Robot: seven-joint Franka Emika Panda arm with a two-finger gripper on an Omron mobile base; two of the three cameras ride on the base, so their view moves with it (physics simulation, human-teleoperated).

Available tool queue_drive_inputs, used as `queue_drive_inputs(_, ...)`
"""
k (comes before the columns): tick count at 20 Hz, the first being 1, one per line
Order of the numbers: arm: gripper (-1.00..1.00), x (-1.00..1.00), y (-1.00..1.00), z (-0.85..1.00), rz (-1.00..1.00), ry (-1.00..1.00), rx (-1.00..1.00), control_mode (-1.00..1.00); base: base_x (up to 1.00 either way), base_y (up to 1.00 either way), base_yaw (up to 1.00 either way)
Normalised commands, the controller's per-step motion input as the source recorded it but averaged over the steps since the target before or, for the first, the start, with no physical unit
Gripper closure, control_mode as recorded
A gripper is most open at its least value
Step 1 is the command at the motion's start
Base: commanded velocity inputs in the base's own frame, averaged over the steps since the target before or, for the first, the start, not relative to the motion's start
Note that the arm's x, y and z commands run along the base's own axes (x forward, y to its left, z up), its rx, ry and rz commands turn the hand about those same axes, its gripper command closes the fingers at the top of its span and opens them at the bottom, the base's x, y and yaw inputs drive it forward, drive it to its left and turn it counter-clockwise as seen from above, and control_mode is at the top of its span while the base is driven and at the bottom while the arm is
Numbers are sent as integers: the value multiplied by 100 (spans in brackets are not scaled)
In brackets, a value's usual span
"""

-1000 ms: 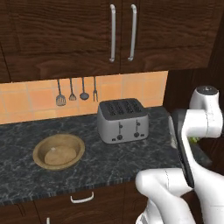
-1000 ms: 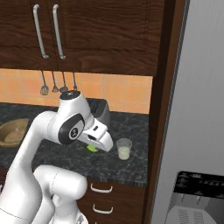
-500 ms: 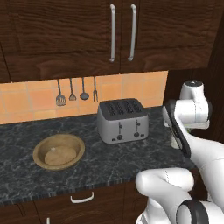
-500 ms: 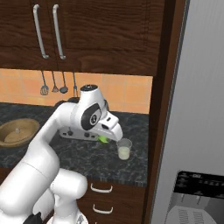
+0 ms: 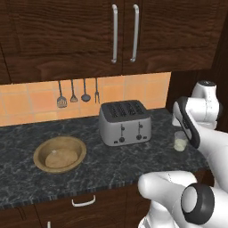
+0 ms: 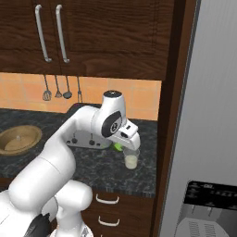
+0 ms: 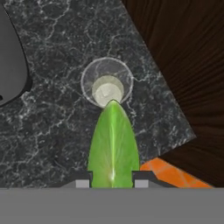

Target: Grab a lemon wedge from the fridge and one ice cube from the ice bowl, and put them in the glass of lemonade.

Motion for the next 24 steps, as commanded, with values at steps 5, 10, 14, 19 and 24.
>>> queue_drive_inputs(5,100,0,0,-17,0,-7,0,-100,0,0,0)
queue_drive_inputs(10,100,21,0,2,0,-1,0,-100,0,0,0)
queue_drive_inputs(14,100,58,2,2,0,2,0,-100,0,0,0)
queue_drive_inputs(19,100,73,-2,0,0,8,-2,-100,0,0,0)
queue_drive_inputs(24,100,25,-32,-1,0,1,0,-100,0,0,0)
